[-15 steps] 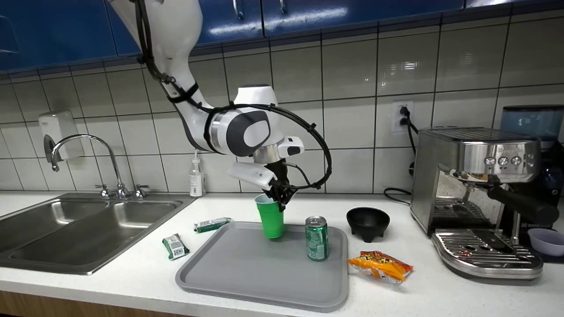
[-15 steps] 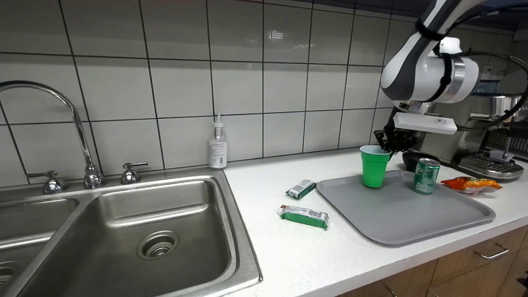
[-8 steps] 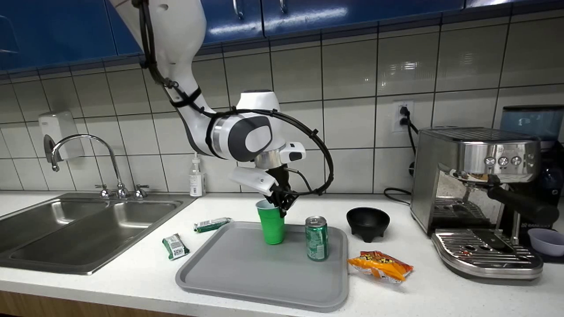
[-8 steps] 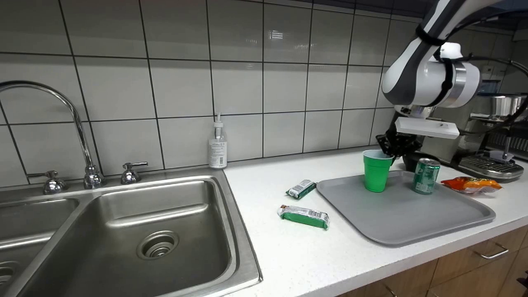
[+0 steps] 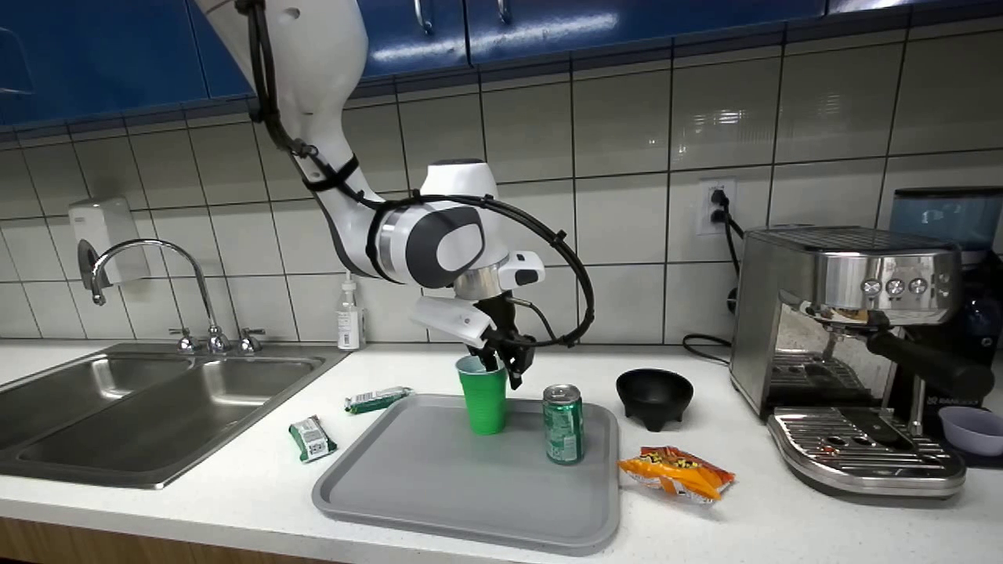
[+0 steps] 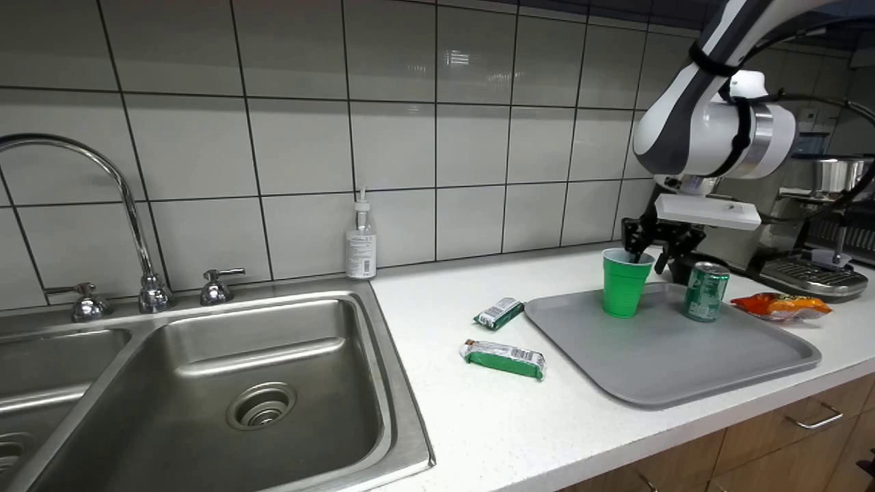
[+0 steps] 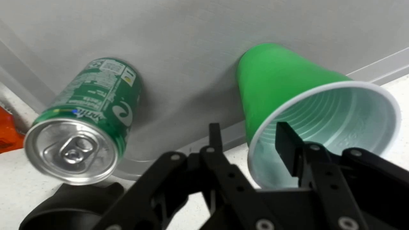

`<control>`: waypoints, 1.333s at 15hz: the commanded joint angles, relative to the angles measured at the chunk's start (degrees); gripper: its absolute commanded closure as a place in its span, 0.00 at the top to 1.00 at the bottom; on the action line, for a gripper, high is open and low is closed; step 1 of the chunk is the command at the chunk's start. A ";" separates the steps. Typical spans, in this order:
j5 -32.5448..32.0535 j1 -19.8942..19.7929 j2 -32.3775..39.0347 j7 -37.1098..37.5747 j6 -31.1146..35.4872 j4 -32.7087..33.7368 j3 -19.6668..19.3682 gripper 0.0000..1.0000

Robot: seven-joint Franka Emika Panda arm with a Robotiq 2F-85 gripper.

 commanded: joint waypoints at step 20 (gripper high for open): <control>0.37 2.69 -5.44 -3.43 0.74 0.53 2.68 1.00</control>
